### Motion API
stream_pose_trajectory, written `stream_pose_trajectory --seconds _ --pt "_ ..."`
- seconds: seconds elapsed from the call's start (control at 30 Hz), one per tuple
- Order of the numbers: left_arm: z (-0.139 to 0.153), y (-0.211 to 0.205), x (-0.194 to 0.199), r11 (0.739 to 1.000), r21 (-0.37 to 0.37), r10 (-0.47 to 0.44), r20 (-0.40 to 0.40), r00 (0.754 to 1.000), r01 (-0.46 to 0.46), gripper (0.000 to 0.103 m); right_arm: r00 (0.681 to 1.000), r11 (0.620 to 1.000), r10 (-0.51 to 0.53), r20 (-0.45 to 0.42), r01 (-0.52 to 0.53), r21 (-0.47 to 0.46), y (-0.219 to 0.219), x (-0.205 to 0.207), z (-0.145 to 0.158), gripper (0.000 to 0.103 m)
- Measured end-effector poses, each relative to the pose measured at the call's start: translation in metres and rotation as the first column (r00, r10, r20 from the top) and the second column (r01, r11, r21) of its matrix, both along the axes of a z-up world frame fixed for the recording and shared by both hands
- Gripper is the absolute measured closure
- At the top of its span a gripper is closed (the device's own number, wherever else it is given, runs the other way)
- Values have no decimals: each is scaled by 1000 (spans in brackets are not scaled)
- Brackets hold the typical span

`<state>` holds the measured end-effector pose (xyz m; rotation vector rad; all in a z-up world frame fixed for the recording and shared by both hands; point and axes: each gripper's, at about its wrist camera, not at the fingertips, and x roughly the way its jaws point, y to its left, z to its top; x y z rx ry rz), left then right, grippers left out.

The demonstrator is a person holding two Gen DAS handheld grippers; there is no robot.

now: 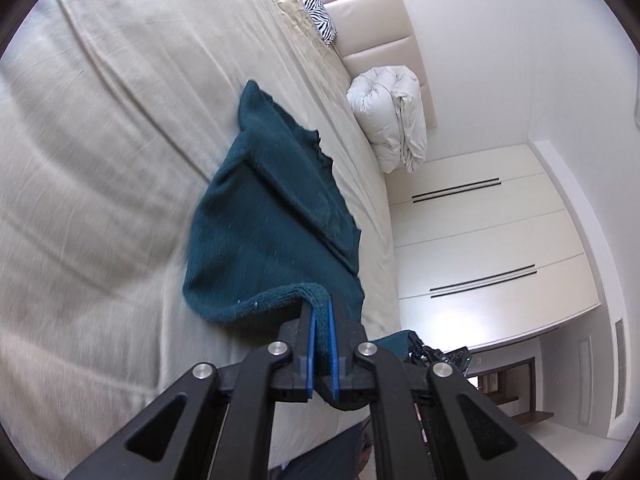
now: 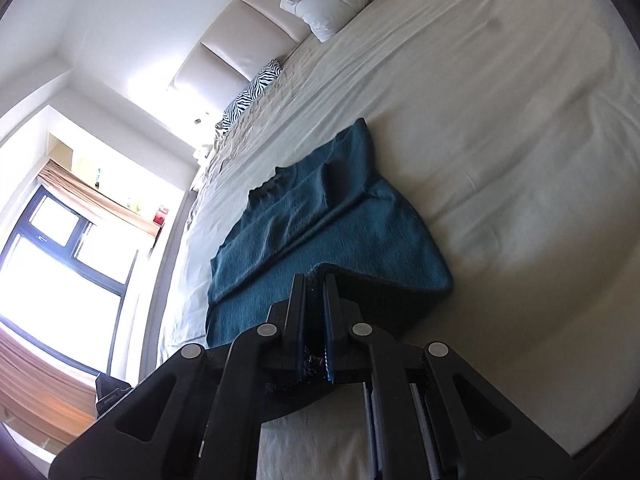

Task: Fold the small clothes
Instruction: 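Lay the hem over the collar with both grippers and open them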

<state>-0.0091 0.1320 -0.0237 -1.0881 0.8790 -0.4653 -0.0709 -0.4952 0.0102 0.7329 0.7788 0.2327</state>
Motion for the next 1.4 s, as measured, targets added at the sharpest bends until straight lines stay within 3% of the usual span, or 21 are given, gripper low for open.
stream_pose_trajectory --seconds 0.53,0.8,1.03,1.4 --pt "-2 19 110 997 -5 73 -17 997 -73 98 997 996 -83 0 83 24 -13 127 -2 96" --pt "-8 23 164 996 10 91 -27 995 -91 98 996 996 -86 -20 85 -40 -3 194 -13 96" --pt "-12 32 216 994 23 111 -35 993 -110 98 994 994 -102 -41 101 -48 1 252 -29 96" --pt "-49 32 279 988 104 125 -104 987 -114 96 982 990 -137 -130 131 -56 1 324 -79 94"
